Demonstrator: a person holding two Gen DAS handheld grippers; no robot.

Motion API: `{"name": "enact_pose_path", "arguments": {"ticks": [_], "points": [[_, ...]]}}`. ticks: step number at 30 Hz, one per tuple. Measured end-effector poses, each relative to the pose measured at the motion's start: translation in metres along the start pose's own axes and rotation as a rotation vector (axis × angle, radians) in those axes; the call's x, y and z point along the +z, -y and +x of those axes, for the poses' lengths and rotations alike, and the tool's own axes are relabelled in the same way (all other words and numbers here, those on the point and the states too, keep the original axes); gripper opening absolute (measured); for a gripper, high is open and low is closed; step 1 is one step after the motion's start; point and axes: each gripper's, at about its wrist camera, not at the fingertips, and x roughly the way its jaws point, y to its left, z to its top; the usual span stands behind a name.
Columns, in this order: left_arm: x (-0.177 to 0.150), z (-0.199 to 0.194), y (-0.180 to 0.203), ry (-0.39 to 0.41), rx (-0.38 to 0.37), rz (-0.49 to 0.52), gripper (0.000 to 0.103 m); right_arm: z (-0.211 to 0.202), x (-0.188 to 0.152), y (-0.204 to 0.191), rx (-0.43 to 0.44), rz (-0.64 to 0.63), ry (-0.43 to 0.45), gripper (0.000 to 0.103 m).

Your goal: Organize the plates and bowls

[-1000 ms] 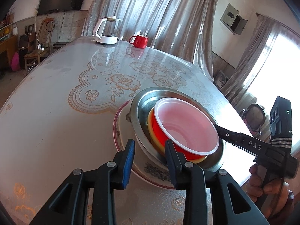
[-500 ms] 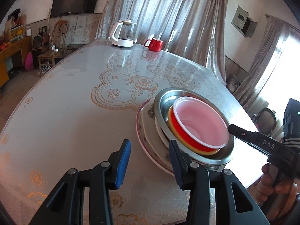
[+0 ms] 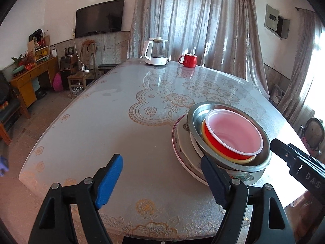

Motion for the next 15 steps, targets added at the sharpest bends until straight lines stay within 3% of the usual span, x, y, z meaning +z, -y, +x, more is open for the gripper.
{"name": "enact_pose_path", "arguments": {"ticks": [5, 15], "points": [[0.0, -0.006, 0.003, 0.033, 0.023, 0.003, 0.087, -0.001, -0.008, -0.007, -0.047, -0.005, 0.018, 0.065], [-0.002, -0.007, 0.012, 0.034, 0.017, 0.019, 0.089, 0.002, -0.012, -0.017, -0.056, -0.048, 0.024, 0.066]]}}
